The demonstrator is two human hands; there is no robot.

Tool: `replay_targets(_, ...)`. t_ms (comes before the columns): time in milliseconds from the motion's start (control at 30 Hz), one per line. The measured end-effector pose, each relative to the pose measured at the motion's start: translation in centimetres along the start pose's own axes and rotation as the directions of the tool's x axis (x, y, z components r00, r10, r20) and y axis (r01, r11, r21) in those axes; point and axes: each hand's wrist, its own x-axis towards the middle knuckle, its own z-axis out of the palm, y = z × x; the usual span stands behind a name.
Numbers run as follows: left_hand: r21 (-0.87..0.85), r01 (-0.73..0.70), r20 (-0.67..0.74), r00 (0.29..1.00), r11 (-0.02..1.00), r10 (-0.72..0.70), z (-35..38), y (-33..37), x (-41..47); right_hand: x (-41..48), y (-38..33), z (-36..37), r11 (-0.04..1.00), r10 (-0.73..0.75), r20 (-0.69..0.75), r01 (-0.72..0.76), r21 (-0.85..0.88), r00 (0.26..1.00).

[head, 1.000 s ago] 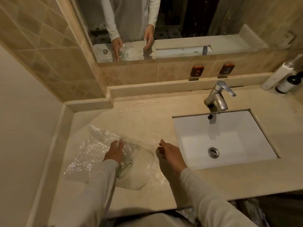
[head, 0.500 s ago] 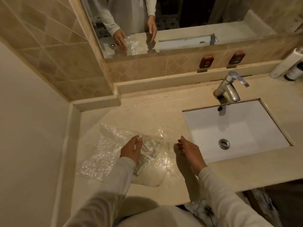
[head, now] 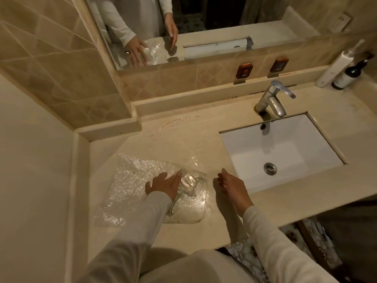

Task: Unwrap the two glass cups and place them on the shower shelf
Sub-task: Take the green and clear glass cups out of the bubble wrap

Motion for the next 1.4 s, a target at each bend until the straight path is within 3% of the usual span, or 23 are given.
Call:
replay_targets(67,0.001,-0.070,-0.119,0.990,0.998,0.069,-0.3,0.2,-0.1,0.1,0.0,-0.3,1.000,0.021,0.000,-0.021,-0.004,1.000)
replay_targets(133,-0.208,-0.157,-0.232,0.967,0.965,0.107,-0.6,0.4,-0.9,0.2,0.1,-0.7,1.000,0.030,-0.004,-0.030,-0.009,1.000)
replay_targets(200,-0.375,-0.161,-0.189,0.977,0.913,0.095,-1.0,0.8,-1.6,0.2,0.2,-0.9,1.000,0.026,-0.011,-0.026,-0.002,1.000)
replay_targets(267,-0.318,-0.144,-0.117,0.987,0.937,0.112,-1.2,1.4,-1.8,0.1,0.3,-1.1,1.000,0.021,-0.002,-0.021,0.003,1.000)
replay_targets(400,0.014,-0.085,0.118,0.990,0.996,0.083,-1.0,2.3,-1.4,-0.2,0.8,-0.7,1.000,0.006,-0.001,-0.006,0.000,1.000)
replay_targets(533,0.253,-0.112,0.177,0.982,0.961,0.067,0.1,2.4,-1.0,-0.3,1.2,-0.6,1.000,-0.014,0.016,0.014,-0.014,1.000)
replay_targets(600,0.228,-0.118,0.100,0.990,0.966,0.098,0.4,2.5,-0.9,-0.2,1.5,-0.7,1.000,-0.007,0.021,0.008,-0.021,1.000)
replay_targets(700,0.029,-0.162,-0.094,0.982,0.986,0.164,0.6,2.9,-0.9,-0.1,1.8,-1.0,1.000,-0.005,0.022,0.005,-0.026,1.000)
replay_targets(800,-0.022,-0.153,0.003,0.988,0.988,0.153,0.6,3.7,-1.2,-0.3,2.2,-1.1,0.999,-0.023,0.052,0.024,-0.029,0.998)
replay_targets(933,0.166,-0.124,0.191,0.977,0.978,0.091,0.7,4.8,-1.4,-1.0,2.5,-0.7,0.996,-0.063,0.074,0.067,-0.063,0.995)
replay_targets(1033,0.266,-0.093,0.226,0.974,0.959,0.032,0.5,5.4,-1.9,-1.8,2.7,0.1,0.990,-0.060,0.092,0.071,-0.122,0.994)
replay_targets(1133,0.318,-0.158,0.260,0.963,0.935,0.074,0.5,5.5,-2.1,-2.2,3.3,1.1,0.978,-0.094,0.091,0.109,-0.179,0.991)
replay_targets(1300,0.234,-0.152,0.278,0.957,0.960,0.084,-0.4,5.3,-2.2,-2.8,3.3,2.9,0.975,-0.170,0.001,0.168,-0.148,0.985)
replay_targets(1400,0.077,-0.139,0.287,0.952,0.987,0.112,-1.4,5.3,-2.7,-3.5,2.7,3.2,0.968,-0.210,-0.050,0.200,-0.153,0.976)
